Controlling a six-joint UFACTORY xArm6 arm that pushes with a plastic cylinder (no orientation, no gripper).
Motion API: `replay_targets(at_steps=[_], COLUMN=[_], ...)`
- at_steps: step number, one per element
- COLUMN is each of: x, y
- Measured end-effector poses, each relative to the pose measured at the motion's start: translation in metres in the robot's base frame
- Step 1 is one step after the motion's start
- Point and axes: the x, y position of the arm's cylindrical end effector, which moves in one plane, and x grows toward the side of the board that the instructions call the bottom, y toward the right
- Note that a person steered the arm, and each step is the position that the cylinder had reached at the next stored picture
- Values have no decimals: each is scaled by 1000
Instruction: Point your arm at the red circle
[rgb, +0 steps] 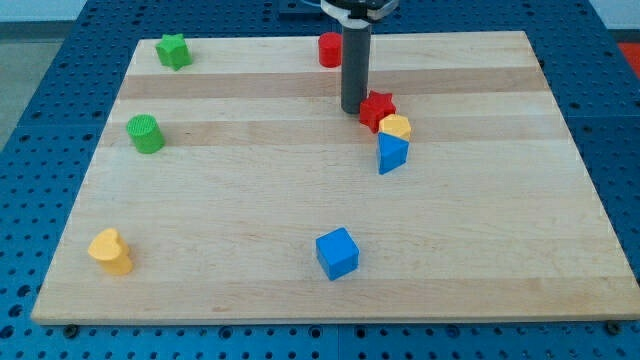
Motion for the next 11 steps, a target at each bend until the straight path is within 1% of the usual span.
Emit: replay_targets(at_steps=[2,3,5,6,11], x=[7,-7,-51,-59,-72], y=[0,0,0,0,0])
